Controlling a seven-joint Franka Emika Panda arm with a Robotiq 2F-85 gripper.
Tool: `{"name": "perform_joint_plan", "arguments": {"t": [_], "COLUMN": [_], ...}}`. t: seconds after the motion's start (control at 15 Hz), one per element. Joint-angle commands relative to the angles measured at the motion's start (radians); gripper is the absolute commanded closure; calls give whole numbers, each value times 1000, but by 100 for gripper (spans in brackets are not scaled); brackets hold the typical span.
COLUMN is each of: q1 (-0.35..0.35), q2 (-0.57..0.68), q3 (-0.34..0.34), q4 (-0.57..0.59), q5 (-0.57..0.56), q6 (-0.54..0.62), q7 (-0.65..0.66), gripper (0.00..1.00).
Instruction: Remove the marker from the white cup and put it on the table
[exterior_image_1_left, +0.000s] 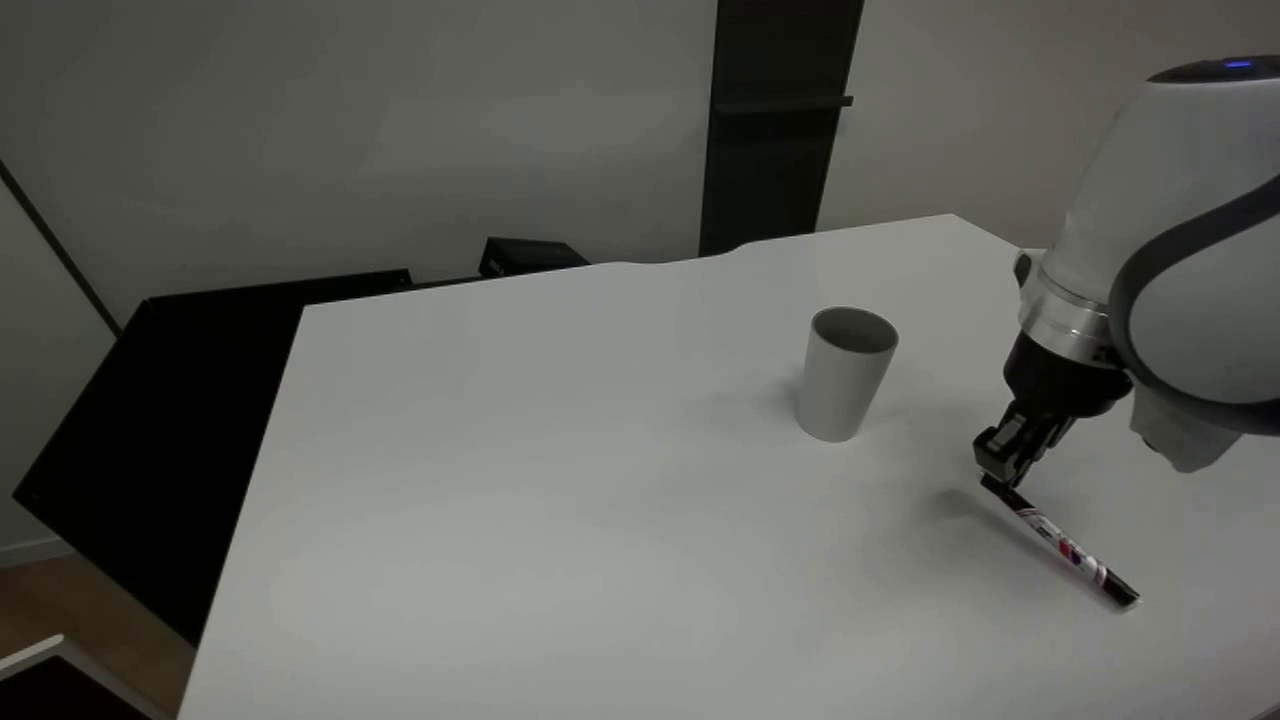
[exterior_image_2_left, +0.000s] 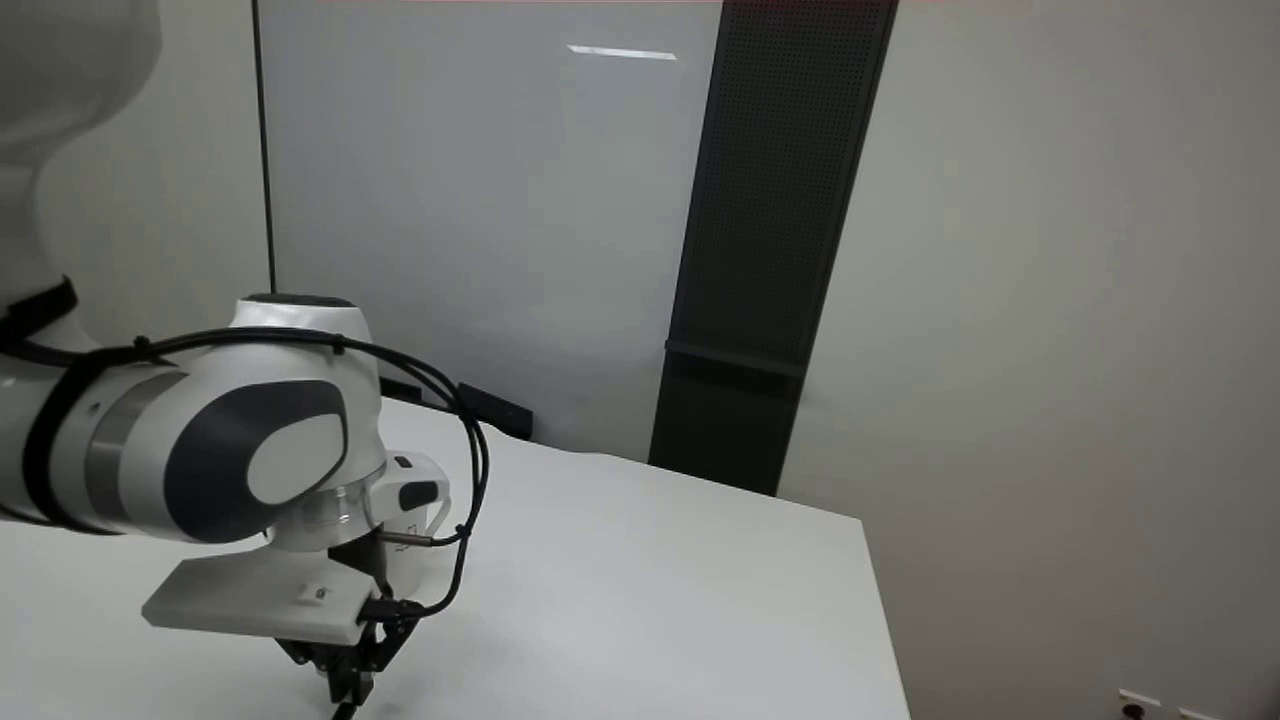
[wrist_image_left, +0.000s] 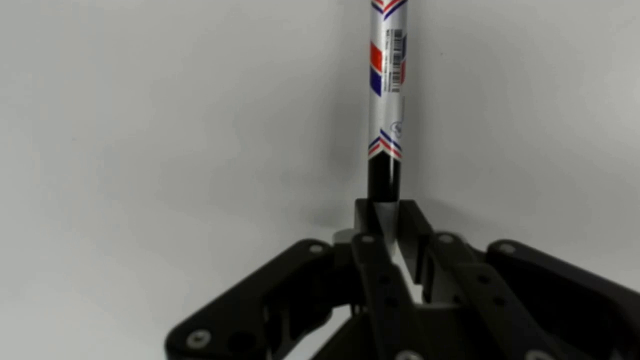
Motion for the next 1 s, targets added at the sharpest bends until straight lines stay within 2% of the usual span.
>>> {"name": "perform_joint_plan", "arguments": {"t": [0.0,0.13,0.47,0.53,0.6,0.67,0.8,0.93], "q1": [44,76,99,100,59,56,50,48], "q2": [-14,-28,-147,-182,-102,-124,-124,-108], "q3": [-35,-58,-47,-42,-13,-7,-1,-3], "q4": [-8,-3,-4,-5,11,10,8,8], "q5": [-31,-45,-66,-76,-63,-68,-69,-69], "q6": [17,-10,-151,-194,-124,-141,-139,-134], "q7": [50,70,69,77,42,43,41,40], "gripper": [43,31,3,1,0,9,0,0]}}
